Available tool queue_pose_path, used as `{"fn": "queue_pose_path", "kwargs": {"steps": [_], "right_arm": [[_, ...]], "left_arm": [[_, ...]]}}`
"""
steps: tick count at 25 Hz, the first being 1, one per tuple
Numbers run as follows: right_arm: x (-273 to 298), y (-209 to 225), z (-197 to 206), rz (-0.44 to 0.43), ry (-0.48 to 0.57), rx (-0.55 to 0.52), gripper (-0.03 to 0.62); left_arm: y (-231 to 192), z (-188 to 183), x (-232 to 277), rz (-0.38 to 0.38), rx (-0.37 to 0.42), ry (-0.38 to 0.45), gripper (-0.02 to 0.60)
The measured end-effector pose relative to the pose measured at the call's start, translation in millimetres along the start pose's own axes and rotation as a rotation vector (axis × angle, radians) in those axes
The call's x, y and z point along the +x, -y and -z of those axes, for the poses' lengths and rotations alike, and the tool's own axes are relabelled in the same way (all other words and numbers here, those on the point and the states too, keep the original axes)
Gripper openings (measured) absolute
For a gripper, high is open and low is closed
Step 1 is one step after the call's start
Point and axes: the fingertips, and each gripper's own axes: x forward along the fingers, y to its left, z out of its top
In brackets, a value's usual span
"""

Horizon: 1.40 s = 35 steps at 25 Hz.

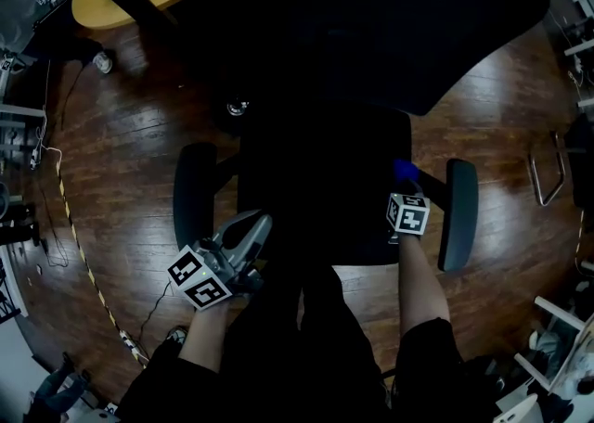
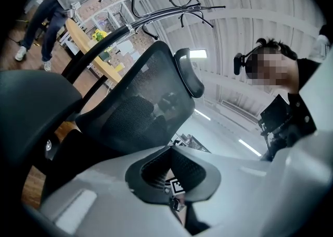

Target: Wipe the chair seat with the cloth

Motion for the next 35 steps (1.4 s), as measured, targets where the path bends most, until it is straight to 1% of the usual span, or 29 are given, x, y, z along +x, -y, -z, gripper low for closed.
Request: {"fn": "queue_pose_path", "kwargs": {"steps": [2, 3, 5, 6, 9, 11, 13, 17, 19, 20, 21, 23, 24, 26, 28, 31, 35], "right_arm": [[-5.6, -7.7, -5.0, -0.040, 0.034, 0.075, 0.065], [-8.8, -17.7, -8.7, -0.080, 0.065, 0.128, 0.065], [-13.0, -53.0, -17.1, -0.190, 0.127, 0.207, 0.065], [-12.9, -77.7, -19.9, -0.249, 0.141, 0.216, 0.064], [-5.1, -167.0, -20.8, -0.399, 0.113, 0.173, 0.066], [2.4, -225.7, -18.2, -0.479, 0.074, 0.137, 0.065], [10.4, -275.6, -15.6, -0.546, 0.036, 0.113, 0.066], [14.9, -357.3, -15.5, -0.658, -0.008, 0.099, 0.066], [10.4, -393.6, -7.7, -0.706, -0.041, 0.046, 0.066], [9.2, -406.9, 1.2, -0.708, -0.069, 0.001, 0.066], [9.3, -415.4, 11.5, -0.690, -0.095, -0.052, 0.066], [11.1, -421.9, 24.1, -0.637, -0.106, -0.146, 0.064], [11.6, -422.6, 25.7, -0.622, -0.096, -0.172, 0.064], [12.2, -419.4, 26.9, -0.616, -0.086, -0.185, 0.064], [14.7, -405.9, 28.3, -0.604, -0.090, -0.175, 0.064], [18.6, -365.8, 31.7, -0.541, -0.100, -0.144, 0.064], [15.5, -282.4, 42.5, -0.413, -0.114, -0.079, 0.064]], "left_arm": [[-0.7, -4.2, -5.4, -0.005, -0.001, 0.013, -0.012], [-1.3, -6.2, -8.7, -0.009, 0.000, 0.019, -0.012], [-3.5, -10.4, -15.9, -0.019, 0.003, 0.032, -0.012], [-4.9, -12.7, -19.9, -0.026, 0.004, 0.040, -0.012], [-9.1, -20.3, -34.1, -0.045, 0.003, 0.071, -0.012], [-10.8, -25.1, -43.2, -0.056, -0.003, 0.097, -0.012], [-12.8, -29.6, -51.0, -0.071, -0.013, 0.131, -0.012], [-18.2, -36.0, -67.2, -0.116, -0.022, 0.177, -0.012], [-20.1, -38.5, -76.8, -0.134, -0.024, 0.190, -0.012], [-20.6, -38.8, -81.8, -0.141, -0.025, 0.195, -0.012], [-21.0, -38.2, -86.5, -0.147, -0.025, 0.199, -0.012], [-21.9, -35.8, -93.0, -0.154, -0.024, 0.204, -0.012], [-22.4, -34.6, -94.2, -0.155, -0.023, 0.204, -0.012], [-22.8, -32.6, -92.8, -0.153, -0.021, 0.197, -0.012], [-23.2, -31.2, -88.0, -0.148, -0.018, 0.185, -0.012], [-21.3, -30.2, -77.2, -0.134, -0.012, 0.159, -0.012], [-10.0, -25.8, -51.2, -0.085, -0.003, 0.119, -0.012]]}}
